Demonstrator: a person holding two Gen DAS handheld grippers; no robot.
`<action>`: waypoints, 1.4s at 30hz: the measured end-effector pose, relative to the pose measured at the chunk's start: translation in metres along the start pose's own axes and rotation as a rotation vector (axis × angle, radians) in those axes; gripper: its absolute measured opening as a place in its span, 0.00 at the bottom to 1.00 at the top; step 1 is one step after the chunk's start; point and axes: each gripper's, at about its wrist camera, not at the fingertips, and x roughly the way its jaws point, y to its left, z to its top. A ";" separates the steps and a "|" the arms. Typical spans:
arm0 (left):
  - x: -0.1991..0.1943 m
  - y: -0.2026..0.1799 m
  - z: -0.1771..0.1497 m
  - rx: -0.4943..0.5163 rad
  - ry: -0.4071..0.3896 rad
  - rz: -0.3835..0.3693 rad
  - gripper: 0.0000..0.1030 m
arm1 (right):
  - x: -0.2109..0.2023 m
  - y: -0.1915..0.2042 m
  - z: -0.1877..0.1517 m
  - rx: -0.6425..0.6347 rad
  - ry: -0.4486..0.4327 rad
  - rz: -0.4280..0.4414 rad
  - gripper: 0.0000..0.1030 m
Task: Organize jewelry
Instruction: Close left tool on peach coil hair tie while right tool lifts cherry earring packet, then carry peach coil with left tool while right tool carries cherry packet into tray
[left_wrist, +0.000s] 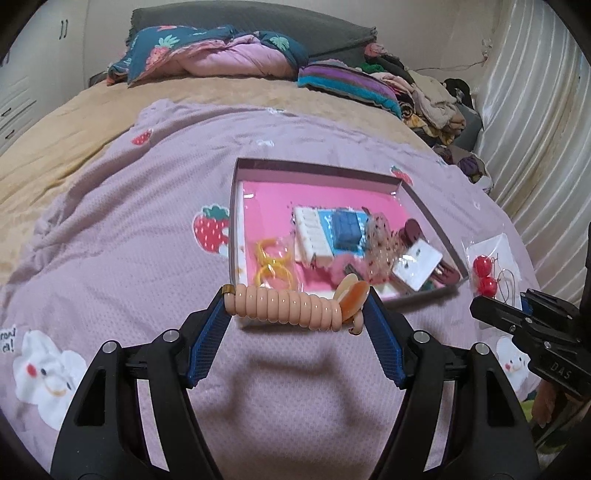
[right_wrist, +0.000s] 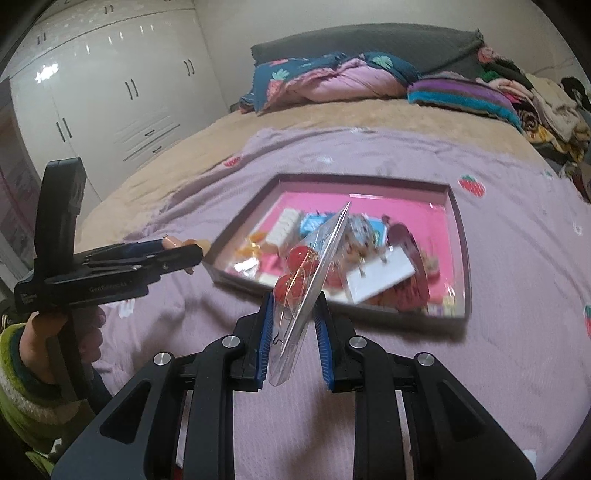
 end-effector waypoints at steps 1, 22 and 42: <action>0.000 0.000 0.004 0.001 -0.005 -0.001 0.61 | 0.000 0.001 0.002 -0.003 -0.005 0.000 0.21; 0.035 -0.004 0.052 0.009 -0.015 0.004 0.61 | 0.050 -0.035 0.037 0.020 0.025 -0.064 0.21; 0.082 0.003 0.046 0.019 0.080 0.032 0.61 | 0.088 -0.041 0.022 0.038 0.127 -0.076 0.31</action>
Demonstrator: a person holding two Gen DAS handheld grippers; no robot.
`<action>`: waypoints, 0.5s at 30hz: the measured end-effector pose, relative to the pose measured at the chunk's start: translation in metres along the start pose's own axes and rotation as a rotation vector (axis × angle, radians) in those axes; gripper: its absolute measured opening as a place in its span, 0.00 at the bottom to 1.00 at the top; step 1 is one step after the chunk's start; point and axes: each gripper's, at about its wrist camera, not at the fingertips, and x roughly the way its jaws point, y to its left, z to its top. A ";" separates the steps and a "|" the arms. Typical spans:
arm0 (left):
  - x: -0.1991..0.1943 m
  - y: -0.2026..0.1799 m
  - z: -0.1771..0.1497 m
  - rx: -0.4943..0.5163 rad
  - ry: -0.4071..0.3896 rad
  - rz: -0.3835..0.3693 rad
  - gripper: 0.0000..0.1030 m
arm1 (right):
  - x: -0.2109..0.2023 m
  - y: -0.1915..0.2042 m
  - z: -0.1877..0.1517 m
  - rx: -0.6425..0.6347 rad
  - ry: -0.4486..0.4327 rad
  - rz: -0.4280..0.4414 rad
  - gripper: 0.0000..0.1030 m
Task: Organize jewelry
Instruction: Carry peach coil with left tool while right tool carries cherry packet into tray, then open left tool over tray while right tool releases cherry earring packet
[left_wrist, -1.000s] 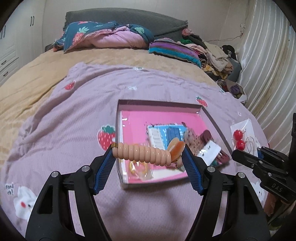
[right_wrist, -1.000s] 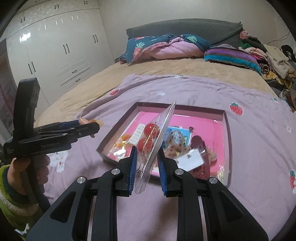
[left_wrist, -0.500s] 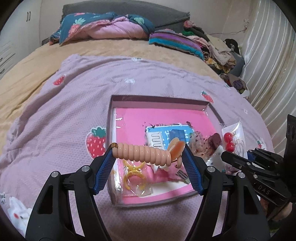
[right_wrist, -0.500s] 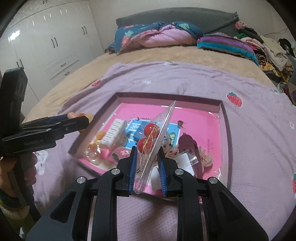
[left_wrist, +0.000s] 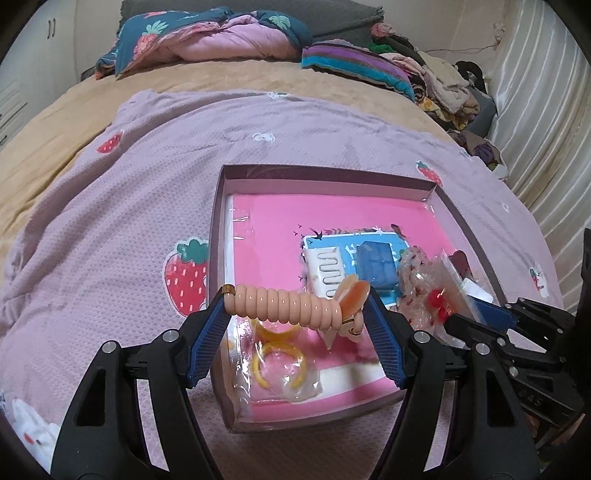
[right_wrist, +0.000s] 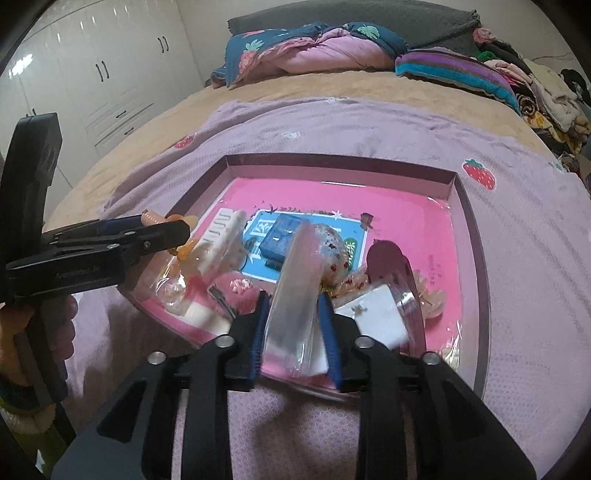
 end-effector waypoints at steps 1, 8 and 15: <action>0.000 0.000 0.000 0.001 0.001 0.002 0.61 | -0.003 0.000 -0.001 0.001 -0.003 0.000 0.31; -0.002 -0.004 -0.001 0.008 0.003 0.012 0.62 | -0.034 0.001 -0.013 -0.003 -0.044 -0.014 0.44; -0.018 -0.012 -0.003 0.019 -0.020 0.012 0.71 | -0.070 -0.001 -0.024 0.011 -0.099 -0.035 0.60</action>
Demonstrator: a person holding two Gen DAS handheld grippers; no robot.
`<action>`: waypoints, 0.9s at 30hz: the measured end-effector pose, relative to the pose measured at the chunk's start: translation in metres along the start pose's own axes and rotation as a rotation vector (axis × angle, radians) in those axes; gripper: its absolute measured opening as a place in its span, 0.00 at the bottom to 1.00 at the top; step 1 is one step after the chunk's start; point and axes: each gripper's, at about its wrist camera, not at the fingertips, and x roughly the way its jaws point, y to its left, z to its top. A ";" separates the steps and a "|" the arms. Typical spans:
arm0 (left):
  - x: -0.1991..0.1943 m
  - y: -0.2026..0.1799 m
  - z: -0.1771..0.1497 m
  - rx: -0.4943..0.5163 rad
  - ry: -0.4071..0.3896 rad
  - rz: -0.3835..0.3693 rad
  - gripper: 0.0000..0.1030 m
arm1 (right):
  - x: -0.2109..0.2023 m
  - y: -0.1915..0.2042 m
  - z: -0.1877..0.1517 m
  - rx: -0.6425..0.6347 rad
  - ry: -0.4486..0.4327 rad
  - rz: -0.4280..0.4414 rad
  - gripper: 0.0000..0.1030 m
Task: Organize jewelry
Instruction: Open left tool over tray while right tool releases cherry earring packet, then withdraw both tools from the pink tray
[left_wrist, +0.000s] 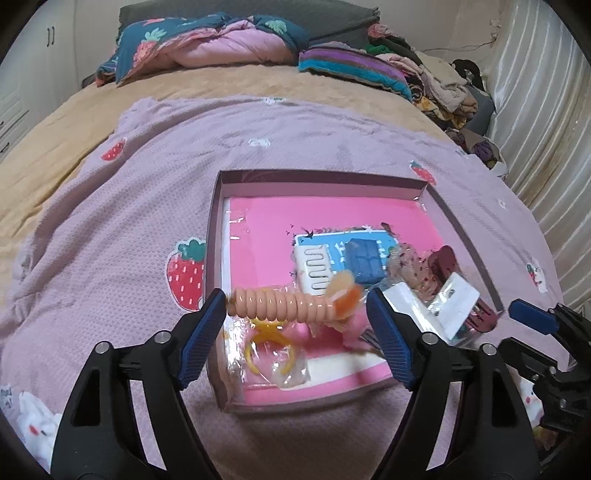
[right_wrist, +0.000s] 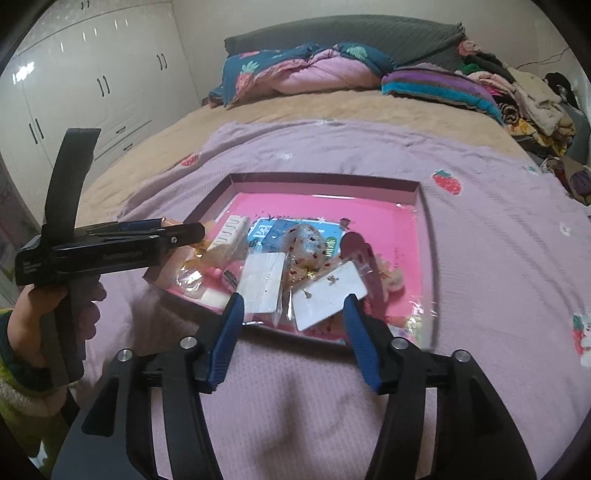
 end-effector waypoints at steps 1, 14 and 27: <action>-0.003 -0.001 0.000 0.001 -0.005 0.000 0.73 | -0.006 -0.001 -0.001 0.005 -0.011 -0.002 0.62; -0.071 -0.019 -0.010 0.020 -0.098 -0.013 0.85 | -0.068 0.001 -0.016 0.028 -0.117 -0.029 0.79; -0.120 -0.019 -0.050 0.008 -0.136 -0.031 0.91 | -0.103 0.012 -0.041 0.014 -0.161 -0.057 0.89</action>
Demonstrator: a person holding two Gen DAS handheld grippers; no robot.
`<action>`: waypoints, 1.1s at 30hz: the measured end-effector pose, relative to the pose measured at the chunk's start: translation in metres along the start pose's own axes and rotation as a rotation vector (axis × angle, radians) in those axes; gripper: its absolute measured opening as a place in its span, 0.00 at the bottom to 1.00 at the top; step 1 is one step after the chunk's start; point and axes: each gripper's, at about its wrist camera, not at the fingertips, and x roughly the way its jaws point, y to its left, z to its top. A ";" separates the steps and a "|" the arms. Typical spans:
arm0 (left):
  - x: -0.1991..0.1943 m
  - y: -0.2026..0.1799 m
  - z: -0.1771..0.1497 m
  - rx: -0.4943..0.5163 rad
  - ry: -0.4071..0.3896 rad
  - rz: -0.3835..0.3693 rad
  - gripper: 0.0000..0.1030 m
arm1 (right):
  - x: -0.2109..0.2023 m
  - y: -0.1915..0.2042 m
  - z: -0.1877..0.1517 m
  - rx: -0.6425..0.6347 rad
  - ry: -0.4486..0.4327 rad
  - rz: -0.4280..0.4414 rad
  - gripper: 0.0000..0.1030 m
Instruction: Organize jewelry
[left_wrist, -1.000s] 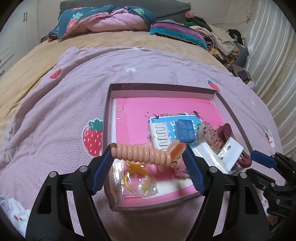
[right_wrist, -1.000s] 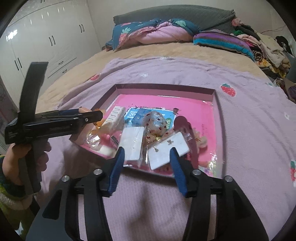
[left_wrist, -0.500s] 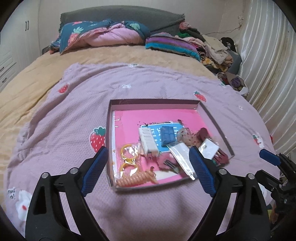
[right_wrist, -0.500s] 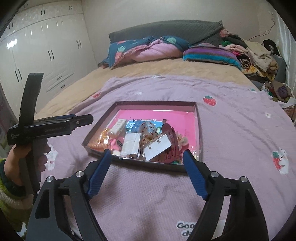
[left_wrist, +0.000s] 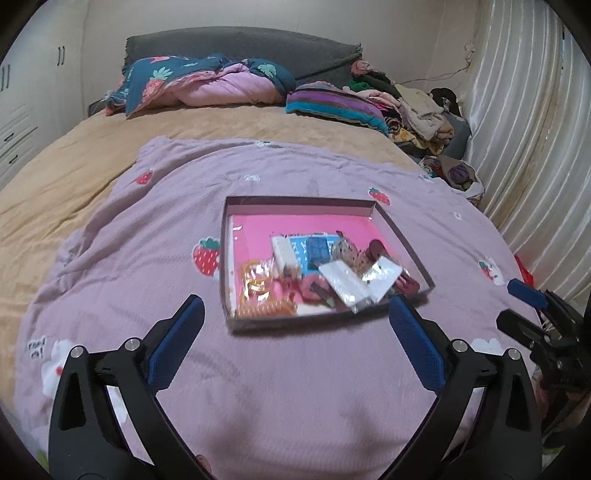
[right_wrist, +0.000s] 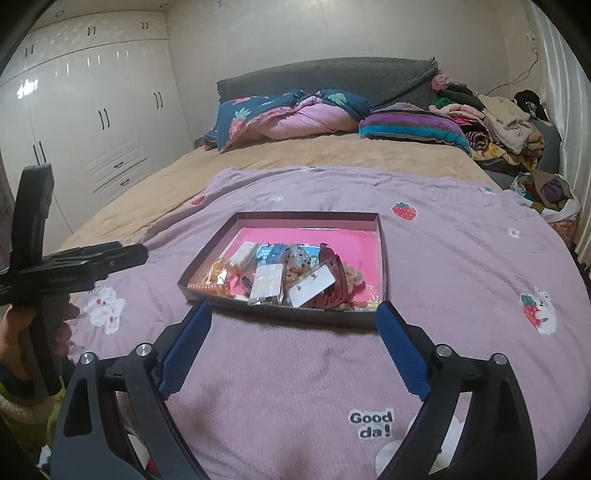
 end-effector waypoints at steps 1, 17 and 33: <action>-0.003 0.001 -0.005 -0.006 0.003 -0.001 0.91 | -0.001 0.001 -0.002 -0.002 -0.002 -0.002 0.90; -0.008 0.002 -0.065 -0.024 0.005 0.020 0.91 | 0.003 0.007 -0.046 0.004 0.027 -0.055 0.92; 0.003 -0.005 -0.085 -0.012 0.031 0.026 0.91 | 0.013 0.009 -0.065 0.025 0.069 -0.060 0.94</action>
